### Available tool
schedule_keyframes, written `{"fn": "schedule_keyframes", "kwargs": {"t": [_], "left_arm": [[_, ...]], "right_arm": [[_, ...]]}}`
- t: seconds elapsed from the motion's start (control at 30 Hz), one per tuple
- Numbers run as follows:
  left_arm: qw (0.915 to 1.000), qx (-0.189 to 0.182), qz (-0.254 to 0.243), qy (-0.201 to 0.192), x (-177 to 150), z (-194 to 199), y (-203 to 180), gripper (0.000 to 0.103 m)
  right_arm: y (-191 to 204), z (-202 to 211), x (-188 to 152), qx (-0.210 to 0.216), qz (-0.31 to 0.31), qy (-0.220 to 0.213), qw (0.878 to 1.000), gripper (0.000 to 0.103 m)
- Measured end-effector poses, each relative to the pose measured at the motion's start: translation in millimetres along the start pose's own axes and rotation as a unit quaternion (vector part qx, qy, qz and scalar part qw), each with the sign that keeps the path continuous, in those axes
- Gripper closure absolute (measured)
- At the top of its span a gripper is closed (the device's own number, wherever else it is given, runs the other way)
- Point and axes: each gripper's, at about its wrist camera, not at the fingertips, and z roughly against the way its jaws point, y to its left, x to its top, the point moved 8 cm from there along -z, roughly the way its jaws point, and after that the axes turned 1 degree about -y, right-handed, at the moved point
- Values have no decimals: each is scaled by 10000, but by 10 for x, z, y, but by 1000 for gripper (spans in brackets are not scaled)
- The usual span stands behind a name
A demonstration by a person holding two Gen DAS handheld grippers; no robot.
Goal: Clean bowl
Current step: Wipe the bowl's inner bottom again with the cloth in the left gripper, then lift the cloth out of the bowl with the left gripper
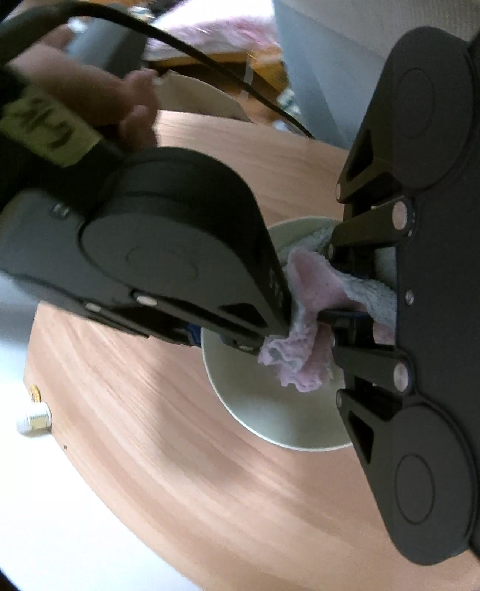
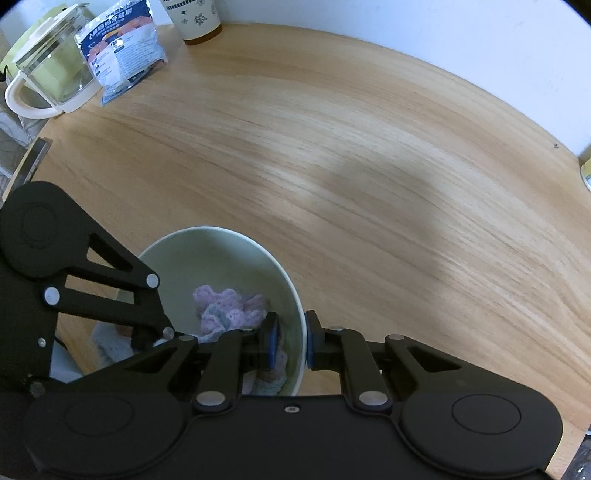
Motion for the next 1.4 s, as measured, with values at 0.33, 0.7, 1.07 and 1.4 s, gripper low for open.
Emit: {"fn": "schedule_keyframes", "kwargs": {"t": [0.33, 0.7, 1.07, 1.4], "left_arm": [[9939, 975, -495, 139, -183, 71, -66, 90], [9882, 1009, 890, -733, -366, 580, 116, 90], [9398, 1472, 2716, -1459, -732, 1429, 1241, 90], [9014, 2169, 3481, -1384, -1064, 962, 1910, 90]], "right_arm": [[68, 1, -14, -85, 266, 0, 9996, 85], [30, 54, -17, -74, 20, -174, 9998, 85], [29, 78, 0, -81, -100, -302, 9995, 85], [-15, 130, 21, -209, -391, -557, 9975, 85]]}}
